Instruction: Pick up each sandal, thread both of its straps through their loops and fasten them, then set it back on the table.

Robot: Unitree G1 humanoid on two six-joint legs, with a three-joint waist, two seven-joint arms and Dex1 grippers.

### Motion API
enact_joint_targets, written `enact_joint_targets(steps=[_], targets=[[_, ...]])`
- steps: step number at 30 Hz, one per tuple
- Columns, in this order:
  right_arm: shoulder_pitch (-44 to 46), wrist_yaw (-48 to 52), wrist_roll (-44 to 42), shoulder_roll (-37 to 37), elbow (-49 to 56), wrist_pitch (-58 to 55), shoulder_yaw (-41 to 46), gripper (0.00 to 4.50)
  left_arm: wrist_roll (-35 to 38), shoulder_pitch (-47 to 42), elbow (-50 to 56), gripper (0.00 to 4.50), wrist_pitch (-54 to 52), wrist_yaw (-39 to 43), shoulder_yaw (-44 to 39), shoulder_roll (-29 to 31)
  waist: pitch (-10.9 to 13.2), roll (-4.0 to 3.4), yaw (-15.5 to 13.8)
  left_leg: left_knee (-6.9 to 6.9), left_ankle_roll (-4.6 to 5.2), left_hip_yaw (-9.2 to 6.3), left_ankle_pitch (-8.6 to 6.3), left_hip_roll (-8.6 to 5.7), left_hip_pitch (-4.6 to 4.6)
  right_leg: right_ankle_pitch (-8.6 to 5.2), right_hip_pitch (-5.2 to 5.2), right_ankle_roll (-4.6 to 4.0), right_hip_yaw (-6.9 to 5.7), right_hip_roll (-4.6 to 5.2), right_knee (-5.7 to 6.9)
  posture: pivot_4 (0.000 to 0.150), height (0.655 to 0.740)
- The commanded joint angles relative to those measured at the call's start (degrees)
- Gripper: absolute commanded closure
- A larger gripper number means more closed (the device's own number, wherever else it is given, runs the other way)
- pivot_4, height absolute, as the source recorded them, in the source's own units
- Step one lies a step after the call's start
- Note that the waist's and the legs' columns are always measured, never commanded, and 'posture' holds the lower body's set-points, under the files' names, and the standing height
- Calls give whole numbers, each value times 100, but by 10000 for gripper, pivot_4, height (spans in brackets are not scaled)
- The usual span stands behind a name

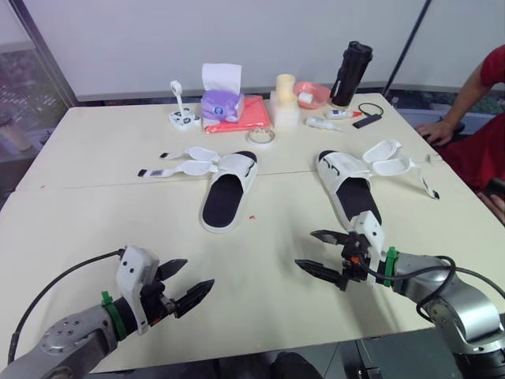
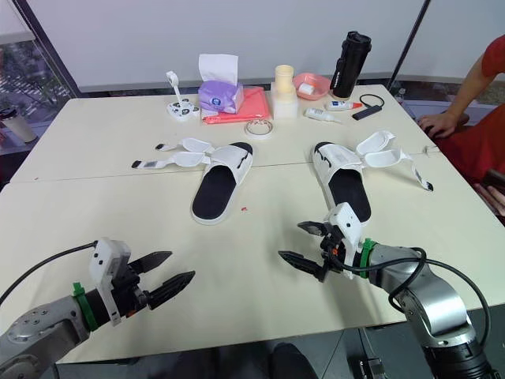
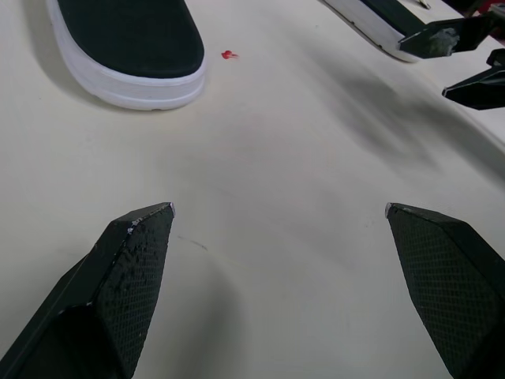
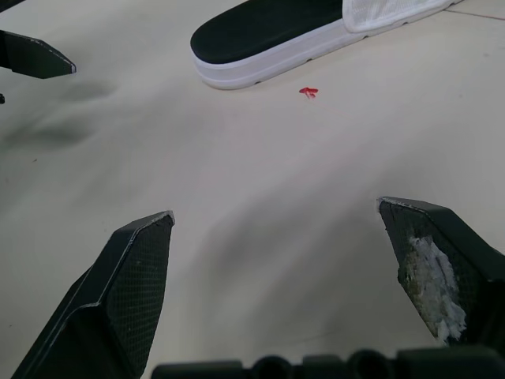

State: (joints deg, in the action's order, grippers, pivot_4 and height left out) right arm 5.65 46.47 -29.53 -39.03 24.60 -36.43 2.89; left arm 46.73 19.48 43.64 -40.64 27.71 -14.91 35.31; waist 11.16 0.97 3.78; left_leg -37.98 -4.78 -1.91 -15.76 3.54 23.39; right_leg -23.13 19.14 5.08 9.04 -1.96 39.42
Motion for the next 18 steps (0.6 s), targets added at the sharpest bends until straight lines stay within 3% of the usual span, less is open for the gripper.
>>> enact_joint_targets(steps=[1,18], targets=[[93,-5,-6,-2,55,116,52,160,-96,-21,203,293,194,-59,-136,-8,0,0,0,0,0,0,0,0,0,0,0,0,0,0,0,1500,7400],[200,-224,80,121,-35,239,28,160,0,-234,80,293,202,-18,-168,36,0,0,-2,0,0,0,0,0,0,0,0,0,0,0,0,1500,7400]])
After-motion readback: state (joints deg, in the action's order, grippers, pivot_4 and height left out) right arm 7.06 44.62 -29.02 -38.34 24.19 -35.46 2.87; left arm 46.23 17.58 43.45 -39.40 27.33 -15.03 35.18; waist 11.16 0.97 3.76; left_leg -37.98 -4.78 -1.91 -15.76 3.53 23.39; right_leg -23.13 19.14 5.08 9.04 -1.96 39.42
